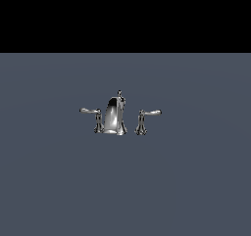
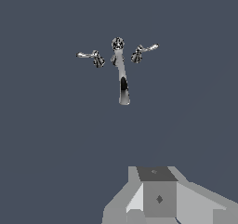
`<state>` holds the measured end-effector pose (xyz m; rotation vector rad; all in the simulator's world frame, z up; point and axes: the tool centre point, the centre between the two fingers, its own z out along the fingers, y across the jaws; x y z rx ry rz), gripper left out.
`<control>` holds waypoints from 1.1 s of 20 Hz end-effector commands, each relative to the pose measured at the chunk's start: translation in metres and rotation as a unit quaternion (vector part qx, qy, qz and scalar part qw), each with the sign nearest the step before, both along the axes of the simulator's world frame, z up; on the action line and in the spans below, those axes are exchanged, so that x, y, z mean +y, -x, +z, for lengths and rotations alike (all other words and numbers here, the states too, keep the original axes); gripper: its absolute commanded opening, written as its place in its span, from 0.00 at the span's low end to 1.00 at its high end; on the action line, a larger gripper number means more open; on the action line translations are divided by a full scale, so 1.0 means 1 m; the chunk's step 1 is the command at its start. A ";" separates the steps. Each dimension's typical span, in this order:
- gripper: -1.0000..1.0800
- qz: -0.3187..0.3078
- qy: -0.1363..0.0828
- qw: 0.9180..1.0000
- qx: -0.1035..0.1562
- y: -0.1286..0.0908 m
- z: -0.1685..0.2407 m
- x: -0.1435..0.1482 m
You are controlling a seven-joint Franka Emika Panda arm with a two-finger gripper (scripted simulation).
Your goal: Turn on the faucet by rotating a designated handle.
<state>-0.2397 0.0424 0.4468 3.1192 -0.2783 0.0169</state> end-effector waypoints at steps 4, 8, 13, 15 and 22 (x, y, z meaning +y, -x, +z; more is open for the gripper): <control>0.00 -0.057 -0.001 0.998 0.000 -0.012 -0.027 0.022; 0.00 -0.099 -0.002 0.995 0.000 -0.023 -0.048 0.037; 0.00 -0.151 -0.003 0.989 0.001 -0.038 -0.073 0.055; 0.00 -0.172 -0.004 0.985 0.001 -0.045 -0.083 0.062; 0.00 -0.242 -0.006 0.970 0.001 -0.071 -0.117 0.083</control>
